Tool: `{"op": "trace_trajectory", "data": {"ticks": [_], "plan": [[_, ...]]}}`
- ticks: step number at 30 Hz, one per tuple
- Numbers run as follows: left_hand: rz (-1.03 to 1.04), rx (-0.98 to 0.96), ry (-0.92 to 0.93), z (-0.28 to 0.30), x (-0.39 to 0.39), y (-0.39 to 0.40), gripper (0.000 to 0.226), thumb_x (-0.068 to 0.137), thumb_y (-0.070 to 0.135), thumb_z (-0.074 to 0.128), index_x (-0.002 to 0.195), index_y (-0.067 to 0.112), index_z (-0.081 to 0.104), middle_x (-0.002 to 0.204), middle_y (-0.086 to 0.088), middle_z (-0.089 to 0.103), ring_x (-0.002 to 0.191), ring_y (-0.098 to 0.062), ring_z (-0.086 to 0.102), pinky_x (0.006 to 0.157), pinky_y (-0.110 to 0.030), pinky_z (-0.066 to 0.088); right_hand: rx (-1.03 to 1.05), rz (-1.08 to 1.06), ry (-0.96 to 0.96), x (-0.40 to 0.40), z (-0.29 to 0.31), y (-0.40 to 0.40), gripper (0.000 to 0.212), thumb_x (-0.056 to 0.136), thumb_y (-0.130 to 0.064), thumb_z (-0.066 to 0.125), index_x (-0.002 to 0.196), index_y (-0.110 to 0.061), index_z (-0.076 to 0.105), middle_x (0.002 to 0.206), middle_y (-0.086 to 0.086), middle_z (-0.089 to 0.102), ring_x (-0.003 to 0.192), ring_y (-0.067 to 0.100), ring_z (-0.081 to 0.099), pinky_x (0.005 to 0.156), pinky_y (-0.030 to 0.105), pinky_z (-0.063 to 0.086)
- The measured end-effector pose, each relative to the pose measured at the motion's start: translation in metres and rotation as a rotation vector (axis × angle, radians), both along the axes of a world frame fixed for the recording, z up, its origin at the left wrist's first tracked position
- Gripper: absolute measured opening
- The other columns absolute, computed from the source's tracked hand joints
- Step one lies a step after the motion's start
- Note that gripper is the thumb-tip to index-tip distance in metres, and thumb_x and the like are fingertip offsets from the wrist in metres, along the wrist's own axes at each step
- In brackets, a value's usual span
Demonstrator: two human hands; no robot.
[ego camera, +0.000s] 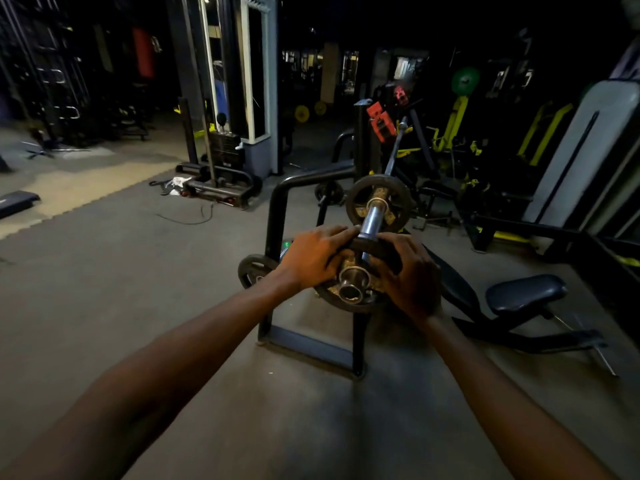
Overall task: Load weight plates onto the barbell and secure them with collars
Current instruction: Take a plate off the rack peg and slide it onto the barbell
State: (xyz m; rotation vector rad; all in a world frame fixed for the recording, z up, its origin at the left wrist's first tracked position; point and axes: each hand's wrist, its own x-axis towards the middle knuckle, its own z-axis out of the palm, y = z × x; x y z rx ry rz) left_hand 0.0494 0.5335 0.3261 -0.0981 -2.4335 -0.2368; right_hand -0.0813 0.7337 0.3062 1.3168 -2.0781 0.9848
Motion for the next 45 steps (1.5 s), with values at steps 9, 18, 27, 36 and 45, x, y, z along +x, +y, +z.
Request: {"op": "trace_trajectory", "data": {"ticks": [9, 18, 27, 36, 45], "plan": [[-0.076, 0.283, 0.174, -0.037, -0.049, -0.016, 0.062, 0.11, 0.037, 0.038, 0.165, 0.013, 0.029, 0.172, -0.013, 0.028, 0.16, -0.025, 0.028, 0.129, -0.056, 0.026, -0.271, -0.109, -0.354, -0.013, -0.033, -0.031, 0.051, 0.11, -0.044, 0.039, 0.155, -0.021, 0.046, 0.15, 0.002, 0.056, 0.123, -0.027, 0.043, 0.105, 0.007, 0.039], [-0.051, 0.155, 0.301, -0.054, -0.132, -0.06, 0.061, 0.113, 0.046, 0.028, 0.163, 0.011, 0.026, 0.172, -0.025, 0.021, 0.162, -0.039, 0.019, 0.129, -0.067, 0.014, -0.303, -0.243, -0.292, -0.072, -0.037, -0.07, 0.076, 0.107, -0.064, 0.026, 0.165, -0.014, 0.027, 0.173, 0.004, 0.025, 0.162, 0.016, 0.018, 0.131, 0.048, 0.023], [-0.064, 0.158, 0.342, -0.056, -0.208, -0.099, 0.065, 0.114, 0.047, 0.023, 0.16, 0.005, 0.039, 0.17, -0.025, 0.028, 0.161, -0.038, 0.024, 0.132, -0.061, 0.006, -0.194, -0.407, -0.188, -0.141, -0.029, -0.106, 0.077, 0.108, -0.062, 0.021, 0.166, -0.011, 0.022, 0.175, 0.008, 0.016, 0.164, 0.019, 0.007, 0.132, 0.048, 0.019], [0.02, 0.049, 0.341, -0.052, -0.269, -0.127, 0.061, 0.113, 0.045, 0.034, 0.159, 0.006, 0.041, 0.169, -0.026, 0.028, 0.16, -0.039, 0.026, 0.133, -0.054, 0.001, -0.203, -0.418, -0.197, -0.206, -0.034, -0.133, 0.078, 0.107, -0.065, 0.019, 0.166, -0.013, 0.024, 0.175, 0.008, 0.019, 0.163, 0.02, 0.01, 0.13, 0.051, 0.023], [0.117, 0.103, 0.201, -0.051, -0.318, -0.147, 0.063, 0.112, 0.049, 0.024, 0.165, 0.016, 0.029, 0.174, -0.02, 0.019, 0.163, -0.034, 0.015, 0.133, -0.059, 0.002, -0.207, -0.393, -0.211, -0.268, -0.031, -0.162, 0.08, 0.105, -0.066, 0.021, 0.162, -0.011, 0.033, 0.17, 0.013, 0.031, 0.16, 0.027, 0.024, 0.128, 0.047, 0.027]]}}
